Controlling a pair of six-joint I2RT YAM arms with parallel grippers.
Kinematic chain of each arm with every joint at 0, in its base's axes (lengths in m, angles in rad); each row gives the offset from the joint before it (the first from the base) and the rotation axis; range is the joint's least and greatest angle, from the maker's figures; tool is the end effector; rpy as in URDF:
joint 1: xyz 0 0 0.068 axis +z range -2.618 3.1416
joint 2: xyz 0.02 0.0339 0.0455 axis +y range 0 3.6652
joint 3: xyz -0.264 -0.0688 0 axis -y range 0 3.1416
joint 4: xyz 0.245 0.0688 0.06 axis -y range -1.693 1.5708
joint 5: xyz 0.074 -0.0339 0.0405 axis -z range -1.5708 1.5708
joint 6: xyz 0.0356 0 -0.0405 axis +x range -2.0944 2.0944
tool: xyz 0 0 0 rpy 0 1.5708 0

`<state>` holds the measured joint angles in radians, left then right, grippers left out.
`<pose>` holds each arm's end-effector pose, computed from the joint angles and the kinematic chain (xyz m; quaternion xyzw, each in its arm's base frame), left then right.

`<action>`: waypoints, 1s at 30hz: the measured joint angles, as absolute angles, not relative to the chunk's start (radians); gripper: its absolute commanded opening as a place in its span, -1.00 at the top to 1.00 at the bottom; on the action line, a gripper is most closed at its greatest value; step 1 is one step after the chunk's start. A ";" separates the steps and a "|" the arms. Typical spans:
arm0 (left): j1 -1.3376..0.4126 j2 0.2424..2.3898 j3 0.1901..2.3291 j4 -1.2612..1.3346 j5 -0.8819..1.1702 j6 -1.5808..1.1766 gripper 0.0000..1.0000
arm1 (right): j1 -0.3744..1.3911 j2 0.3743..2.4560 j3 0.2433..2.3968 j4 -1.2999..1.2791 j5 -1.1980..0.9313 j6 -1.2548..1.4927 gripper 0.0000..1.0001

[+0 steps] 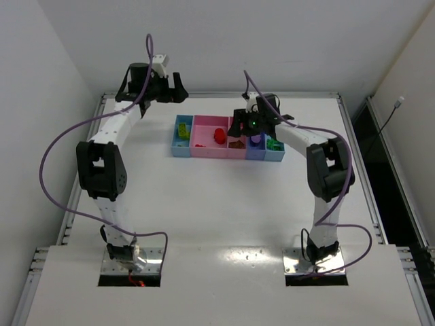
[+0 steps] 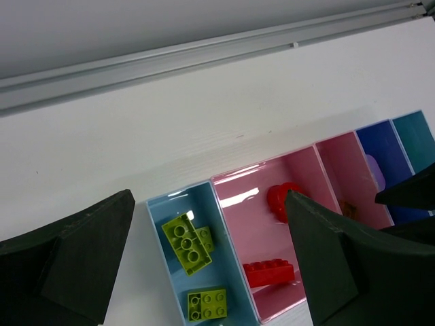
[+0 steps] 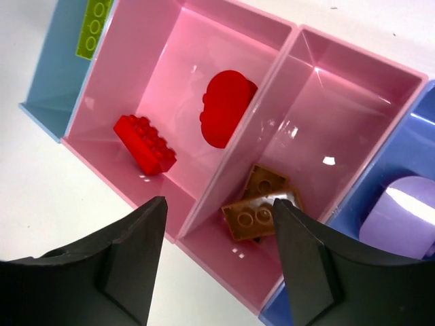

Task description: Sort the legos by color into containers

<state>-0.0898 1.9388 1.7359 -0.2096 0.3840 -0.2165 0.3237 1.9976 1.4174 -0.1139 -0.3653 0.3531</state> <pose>0.4620 -0.0550 0.3263 0.0522 0.8265 -0.2398 0.5066 0.4221 0.1550 0.2011 -0.0640 0.8914 0.2937 0.3391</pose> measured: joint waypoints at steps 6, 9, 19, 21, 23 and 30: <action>-0.090 1.939 1.701 -0.211 0.368 -0.196 -1.00 | 0.339 1.998 1.429 -0.113 -0.352 0.344 -0.32; -0.088 1.924 1.661 -0.212 0.354 -0.191 -1.00 | 0.343 1.993 1.429 -0.115 -0.322 0.331 -0.32; -0.050 1.777 1.402 -0.197 0.261 -0.184 -1.00 | 0.171 1.695 1.315 -0.105 -0.189 0.242 -0.32; -0.033 1.752 1.352 -0.195 0.240 -0.175 -1.00 | 0.096 1.648 1.290 -0.099 -0.182 0.234 -0.32; -0.020 1.734 1.316 -0.192 0.215 -0.167 -1.00 | 0.013 1.612 1.251 -0.089 -0.179 0.223 -0.32; -0.011 1.681 1.236 -0.187 0.144 -0.140 -1.00 | -0.119 1.565 1.065 -0.103 -0.189 0.176 -0.34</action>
<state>-0.0113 1.6806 1.2362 -0.1871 0.1436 -0.1402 -0.1192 1.5646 1.0653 -0.1028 -0.1894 0.1757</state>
